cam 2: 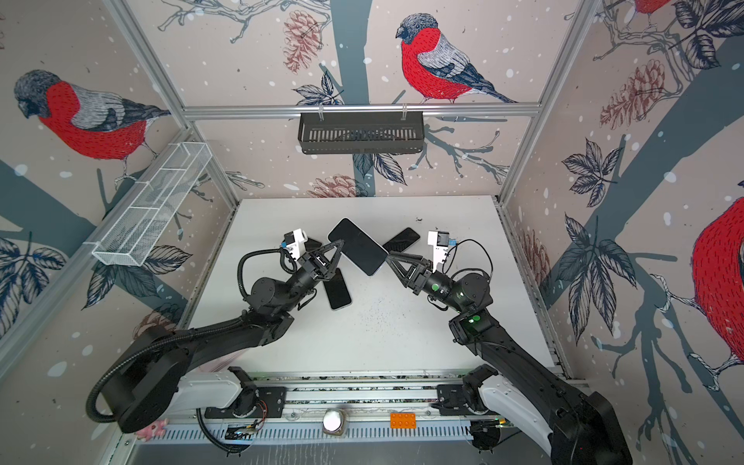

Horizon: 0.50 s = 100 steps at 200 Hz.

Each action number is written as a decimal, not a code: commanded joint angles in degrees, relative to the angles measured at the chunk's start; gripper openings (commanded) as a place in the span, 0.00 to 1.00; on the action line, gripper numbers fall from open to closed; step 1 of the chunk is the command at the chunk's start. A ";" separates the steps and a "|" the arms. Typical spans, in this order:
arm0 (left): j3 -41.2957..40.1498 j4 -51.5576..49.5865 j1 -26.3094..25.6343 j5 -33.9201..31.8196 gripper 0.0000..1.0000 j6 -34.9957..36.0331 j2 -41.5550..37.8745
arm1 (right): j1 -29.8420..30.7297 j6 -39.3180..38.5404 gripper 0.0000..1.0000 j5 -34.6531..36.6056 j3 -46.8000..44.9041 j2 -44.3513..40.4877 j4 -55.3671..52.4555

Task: Take the phone out of the phone case
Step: Remove the phone case from the phone.

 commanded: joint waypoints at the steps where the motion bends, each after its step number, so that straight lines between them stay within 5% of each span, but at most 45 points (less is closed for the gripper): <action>1: 0.38 7.12 0.07 0.84 0.00 0.00 -0.04 | -0.04 1.12 0.45 -1.03 0.19 0.45 4.11; 100: -0.23 8.40 -0.02 0.98 0.00 0.16 0.47 | -0.08 2.83 0.29 -1.03 0.01 1.23 5.90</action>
